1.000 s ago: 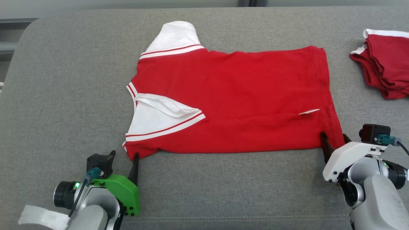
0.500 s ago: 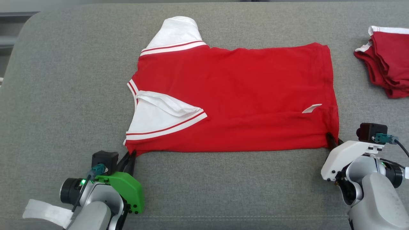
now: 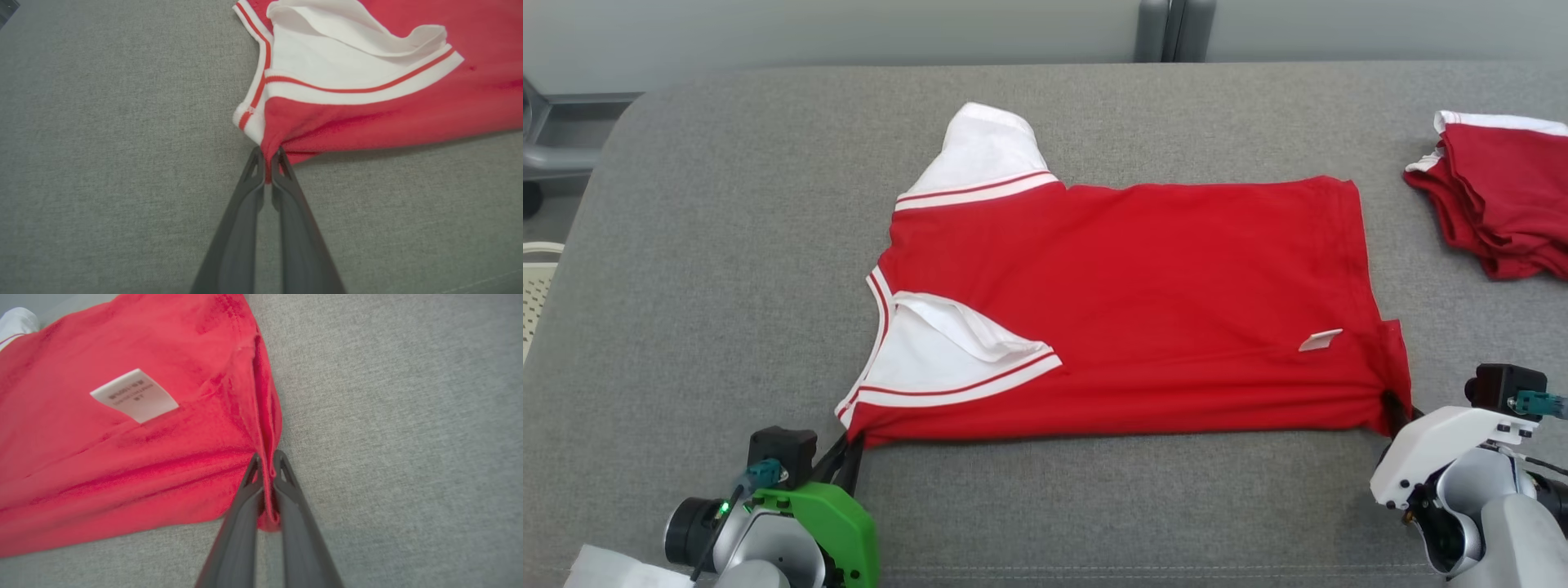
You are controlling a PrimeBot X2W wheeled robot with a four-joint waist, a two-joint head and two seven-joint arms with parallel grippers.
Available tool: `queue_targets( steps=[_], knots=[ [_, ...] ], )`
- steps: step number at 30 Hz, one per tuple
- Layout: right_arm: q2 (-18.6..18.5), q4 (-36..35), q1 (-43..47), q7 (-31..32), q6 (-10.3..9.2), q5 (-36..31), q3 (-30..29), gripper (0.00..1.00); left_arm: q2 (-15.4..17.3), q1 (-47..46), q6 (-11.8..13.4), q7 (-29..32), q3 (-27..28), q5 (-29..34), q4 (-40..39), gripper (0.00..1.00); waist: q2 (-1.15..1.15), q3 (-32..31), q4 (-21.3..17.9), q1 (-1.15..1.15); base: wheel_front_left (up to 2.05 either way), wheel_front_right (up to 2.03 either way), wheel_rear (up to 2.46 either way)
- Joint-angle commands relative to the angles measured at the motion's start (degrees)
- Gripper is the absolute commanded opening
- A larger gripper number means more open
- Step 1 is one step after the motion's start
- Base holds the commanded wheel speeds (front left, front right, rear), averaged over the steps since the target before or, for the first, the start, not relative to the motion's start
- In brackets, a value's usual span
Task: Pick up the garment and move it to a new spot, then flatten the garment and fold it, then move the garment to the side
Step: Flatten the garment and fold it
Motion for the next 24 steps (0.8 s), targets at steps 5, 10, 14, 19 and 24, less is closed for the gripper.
queue_targets(
  steps=[5, 10, 14, 19, 24],
  knots=[
    [-0.54, -3.67, 4.12, 2.68, -0.15, 1.51, -1.27, 0.00, 1.94, 4.64, 2.12, 1.93, 0.53, -1.39, -3.40, 0.00, 0.00, -3.05, -0.48, 0.00, 0.00, 0.00, 0.00],
    [-0.57, -5.30, 7.10, 4.76, -0.16, 1.68, -1.89, 0.00, 3.03, 8.52, 4.37, 3.34, 0.71, -1.75, -5.84, 0.00, 0.00, -4.15, -0.83, 0.00, 0.00, 0.00, 0.00],
    [-0.59, -5.45, 8.12, 5.25, -0.16, 2.01, -1.87, 0.00, 3.24, 10.49, 5.44, 3.83, 0.60, -1.85, -6.82, 0.00, 0.00, -4.49, -0.82, 0.00, 0.00, 0.00, 0.00],
    [-0.61, -4.36, 9.14, 5.00, -0.17, 2.33, -1.63, 0.00, 3.29, 12.28, 7.22, 4.57, 0.35, -1.56, -7.13, 0.00, 0.00, -5.06, -0.70, 0.00, 0.00, 0.00, 0.00],
    [-0.44, -3.08, 9.95, 4.99, -0.12, 1.33, -1.47, 1.00, 3.13, 12.96, 7.57, 3.99, -0.31, -1.12, -6.38, 1.00, 0.00, -6.00, -0.70, 0.00, 0.00, 0.00, 0.00]
  ],
)
